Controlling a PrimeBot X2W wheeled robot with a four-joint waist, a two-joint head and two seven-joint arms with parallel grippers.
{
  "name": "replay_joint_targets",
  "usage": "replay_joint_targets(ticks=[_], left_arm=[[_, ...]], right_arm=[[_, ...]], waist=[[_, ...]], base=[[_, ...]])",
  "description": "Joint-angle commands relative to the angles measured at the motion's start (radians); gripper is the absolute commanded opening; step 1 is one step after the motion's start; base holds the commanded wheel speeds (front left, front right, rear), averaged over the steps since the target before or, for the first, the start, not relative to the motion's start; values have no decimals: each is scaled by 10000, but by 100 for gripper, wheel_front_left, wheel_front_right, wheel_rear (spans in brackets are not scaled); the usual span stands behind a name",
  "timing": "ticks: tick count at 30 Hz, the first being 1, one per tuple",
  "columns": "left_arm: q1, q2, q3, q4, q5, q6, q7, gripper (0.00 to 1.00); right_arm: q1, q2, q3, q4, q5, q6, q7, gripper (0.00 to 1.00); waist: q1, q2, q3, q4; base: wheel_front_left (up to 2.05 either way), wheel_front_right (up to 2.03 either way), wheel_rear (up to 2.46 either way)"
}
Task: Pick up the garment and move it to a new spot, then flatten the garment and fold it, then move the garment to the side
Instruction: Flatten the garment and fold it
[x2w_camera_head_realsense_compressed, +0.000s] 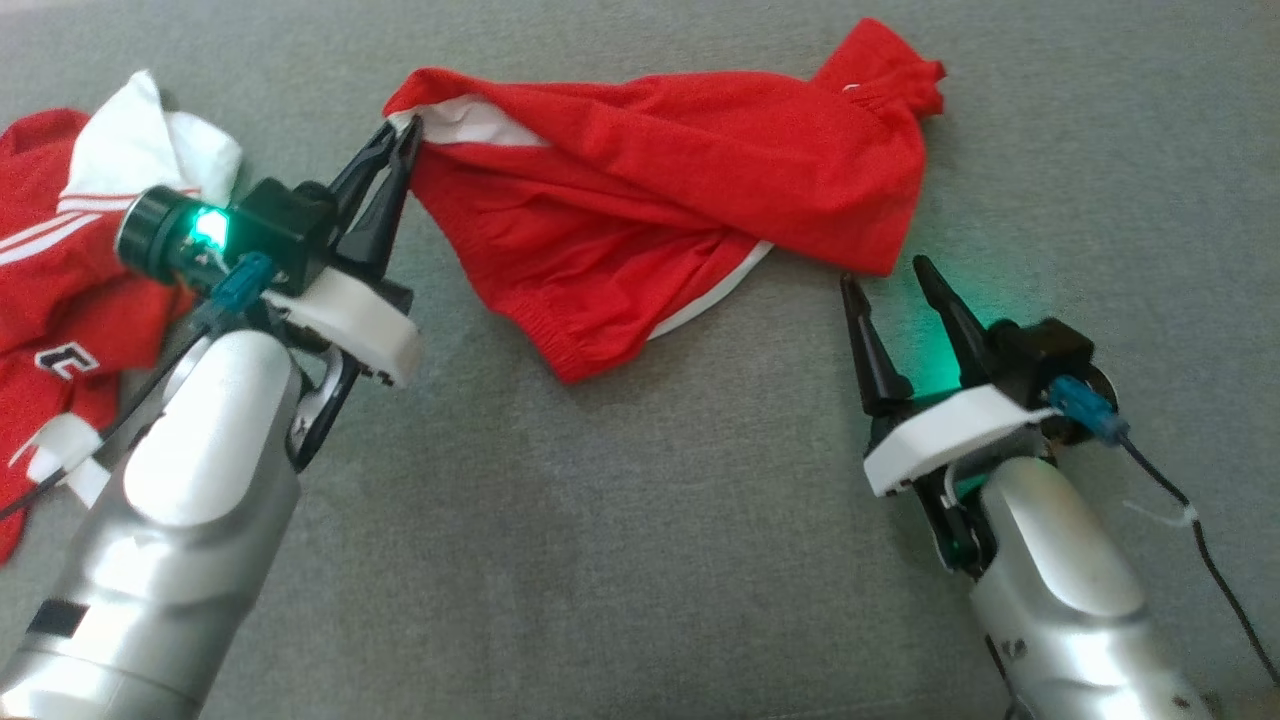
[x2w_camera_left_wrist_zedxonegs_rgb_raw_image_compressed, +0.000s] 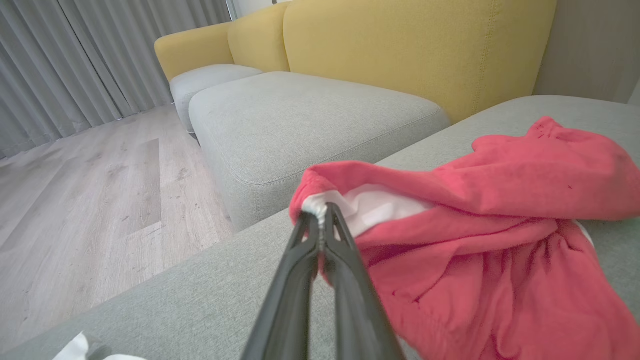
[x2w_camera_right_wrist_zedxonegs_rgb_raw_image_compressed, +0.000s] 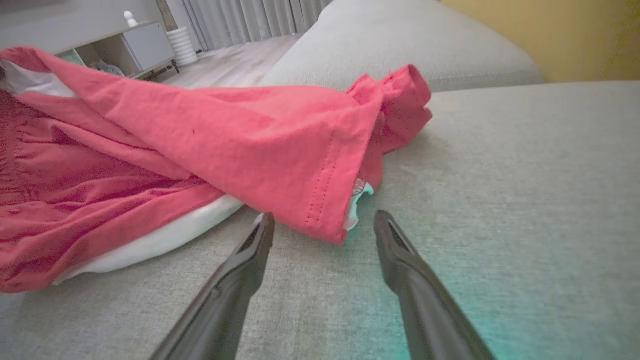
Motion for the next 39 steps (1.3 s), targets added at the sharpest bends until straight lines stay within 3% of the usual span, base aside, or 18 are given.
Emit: replay_joint_targets(ticks=[1, 3, 4, 5, 6, 11, 17, 26, 32, 36, 39], left_arm=[[-511, 266, 304, -229, 82, -49, -83, 0], [-608, 234, 217, -172, 87, -67, -128, 0], [-650, 217, 170, -149, 85, -78, -154, 0], [-687, 205, 131, -124, 77, -87, -181, 0], [-713, 195, 93, -95, 69, -96, -221, 0], [-727, 285, -78, 32, 75, -130, -537, 0], [-700, 542, -289, -214, 20, -178, -948, 0], [-1601, 1067, -1078, -2006, -487, -228, -664, 0], [-3310, 1311, -1978, -2835, -1660, -231, 708, 0], [-4767, 1112, -2764, -2104, -2015, -232, 884, 0], [-5758, 766, -3023, -1023, -1807, -232, 386, 0]], right_arm=[[-187, -3, 230, -165, 57, -7, -38, 100], [-453, -3, 466, 161, 192, -7, -38, 100], [-565, -11, 596, 247, 316, -7, -38, 74], [-660, -22, 697, 284, 460, -7, -38, 41], [-737, -60, 830, 244, 571, -7, -38, 0], [-716, -305, 675, -542, 839, -7, -38, 0], [-376, -566, -538, -2392, 1176, -7, -38, 0], [-1147, -1674, -2388, -4678, 757, -7, -38, 0], [-2784, -2375, -2484, -3832, 535, -7, -38, 0], [-4119, -2623, -2216, -2717, 539, -7, -38, 0], [-5005, -2614, -2159, -2113, 567, -7, -38, 0]], waist=[[-2, 0, 60, 66], [-2, 0, 89, 119], [-2, 0, 98, 143], [-2, 0, 104, 159], [-2, 0, 94, 171], [-2, 0, -190, 109], [-2, 0, -1075, -201], [-2, 0, -2243, -494], [-2, 0, -1925, -382], [-2, 0, -1280, -300], [-2, 0, -804, -293]], base=[[0, 0, 0], [0, 0, 0], [0, 0, 0], [0, 0, 0], [0, 0, 0], [0, 0, 0], [0, 0, 0], [0, 0, 0], [0, 0, 0], [0, 0, 0], [0, 0, 0]])
